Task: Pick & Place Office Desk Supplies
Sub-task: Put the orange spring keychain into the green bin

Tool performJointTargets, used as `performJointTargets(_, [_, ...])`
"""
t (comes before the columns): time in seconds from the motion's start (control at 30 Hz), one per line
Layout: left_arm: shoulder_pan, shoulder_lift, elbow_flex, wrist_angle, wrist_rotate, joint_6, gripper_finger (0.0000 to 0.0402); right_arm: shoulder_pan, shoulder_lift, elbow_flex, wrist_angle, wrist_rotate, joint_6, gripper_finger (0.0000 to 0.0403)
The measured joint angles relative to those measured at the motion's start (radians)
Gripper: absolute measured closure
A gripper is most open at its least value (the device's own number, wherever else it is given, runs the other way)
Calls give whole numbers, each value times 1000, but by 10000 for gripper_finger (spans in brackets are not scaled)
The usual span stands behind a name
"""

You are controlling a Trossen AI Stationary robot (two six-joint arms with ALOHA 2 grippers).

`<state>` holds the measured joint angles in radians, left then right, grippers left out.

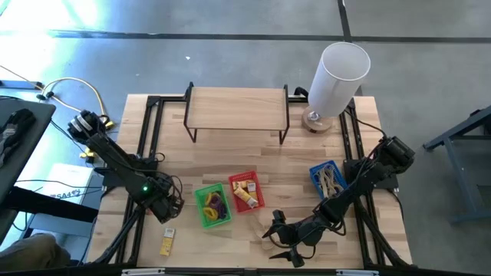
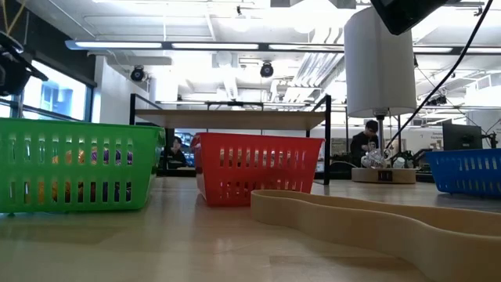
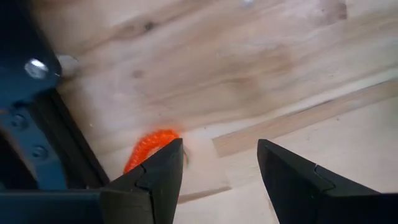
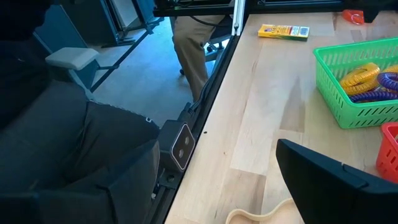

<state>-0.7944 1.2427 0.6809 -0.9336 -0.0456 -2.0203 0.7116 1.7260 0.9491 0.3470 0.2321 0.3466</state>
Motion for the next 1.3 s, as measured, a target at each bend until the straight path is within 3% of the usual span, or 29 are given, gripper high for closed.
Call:
performJointTargets(0.53, [-116,1,-73,35,26,-272,205,0,0,0,0,0,0,92])
performJointTargets(0.97, [-124,33,-76,83,9,-276,205,0,0,0,0,0,0,92])
performJointTargets(1.3, [-122,95,-72,83,5,-194,212,-1,0,0,0,1,-1,92])
